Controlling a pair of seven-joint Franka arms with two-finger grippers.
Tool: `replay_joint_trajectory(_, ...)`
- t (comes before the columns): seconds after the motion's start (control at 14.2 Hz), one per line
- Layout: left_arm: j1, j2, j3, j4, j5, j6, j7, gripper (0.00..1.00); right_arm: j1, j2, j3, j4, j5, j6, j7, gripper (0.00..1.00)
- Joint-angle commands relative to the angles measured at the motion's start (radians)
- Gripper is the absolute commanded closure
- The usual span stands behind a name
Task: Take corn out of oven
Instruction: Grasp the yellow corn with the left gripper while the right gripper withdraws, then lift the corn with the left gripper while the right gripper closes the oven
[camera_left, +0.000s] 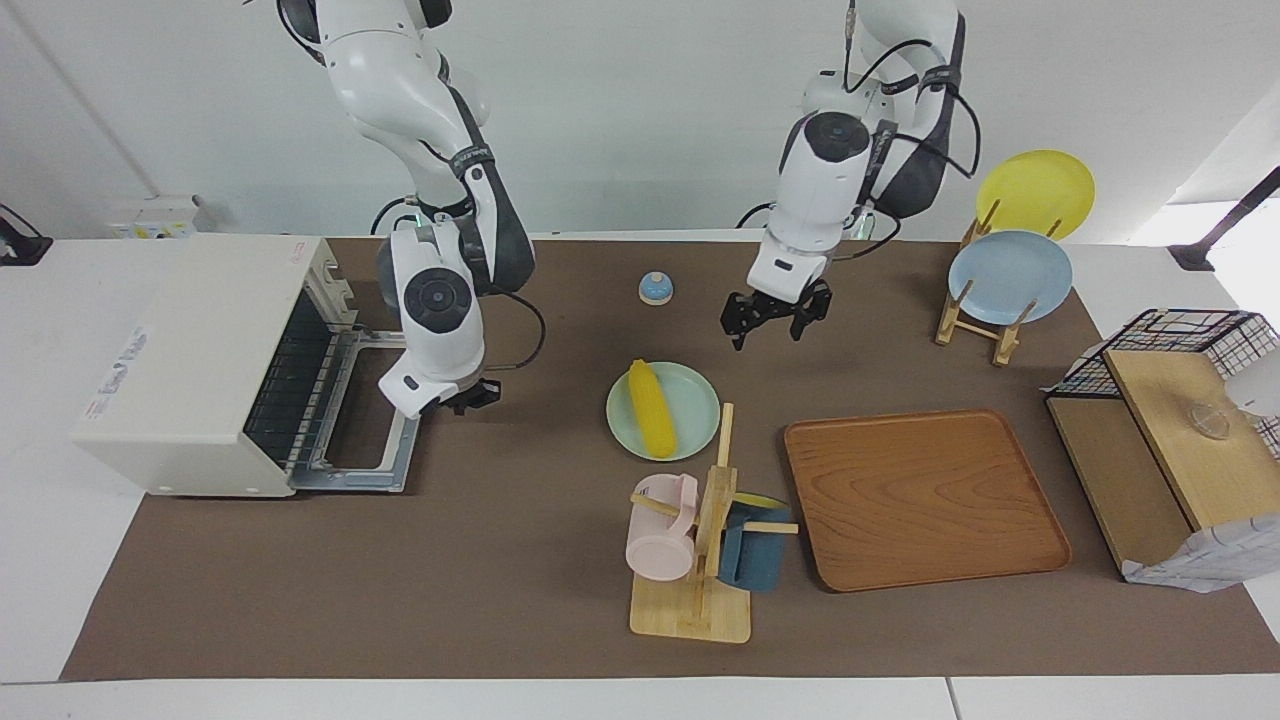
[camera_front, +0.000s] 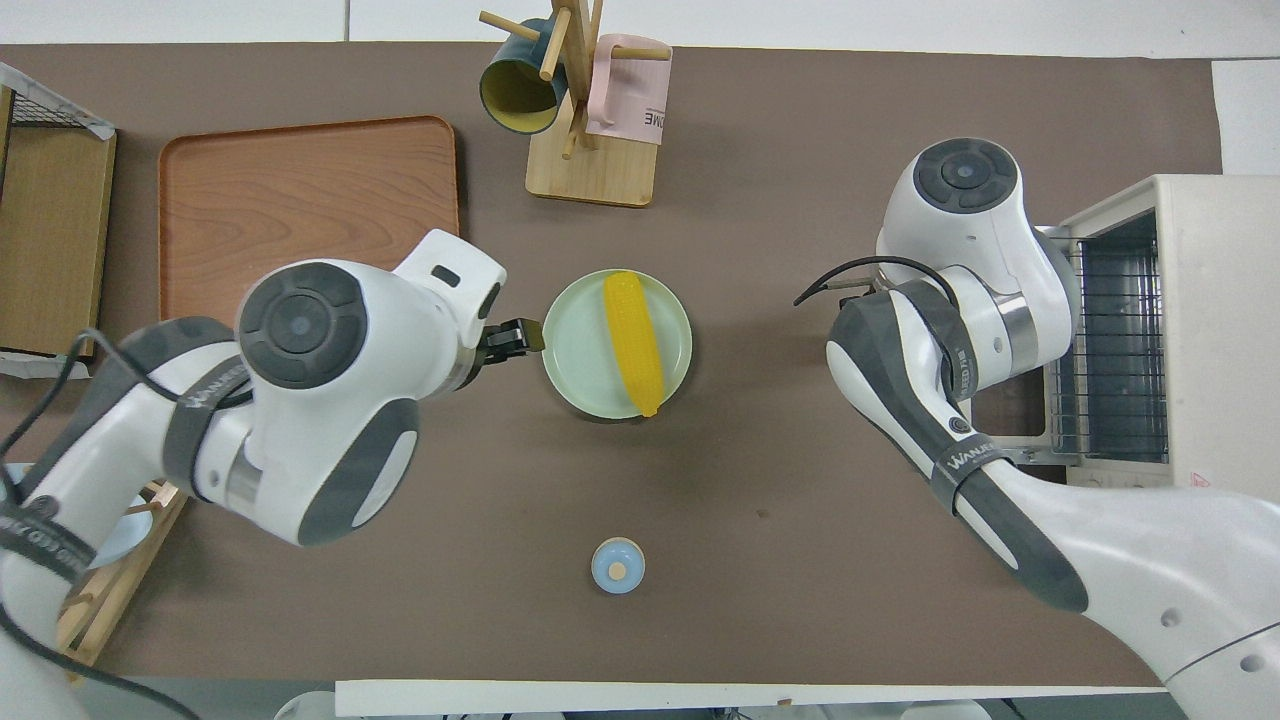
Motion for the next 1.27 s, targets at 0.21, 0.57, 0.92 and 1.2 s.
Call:
replay_joint_trajectory(0.21, -0.083, 0.23, 0.014, 0.179, -0.002, 0.12, -0.206, 0.01, -0.05, -0.009, 0.009, -0.077, -0.085, 0.043, -0.011, 1.0)
replay_joint_trajectory(0.57, -0.121, 0.377, 0.014, 0.332, -0.007, 0.115, -0.287, 0.01, -0.063, -0.014, 0.01, -0.089, -0.167, 0.037, -0.046, 1.0)
replay_joint_trajectory(0.92, -0.12, 0.413, 0.014, 0.342, 0.019, 0.115, -0.281, 0.01, -0.102, -0.021, 0.009, 0.088, -0.186, -0.199, -0.272, 1.0)
replay_joint_trajectory(1.2, -0.123, 0.431, 0.011, 0.337, 0.021, 0.132, -0.275, 0.02, -0.183, -0.113, 0.012, 0.095, -0.183, -0.258, -0.415, 1.0)
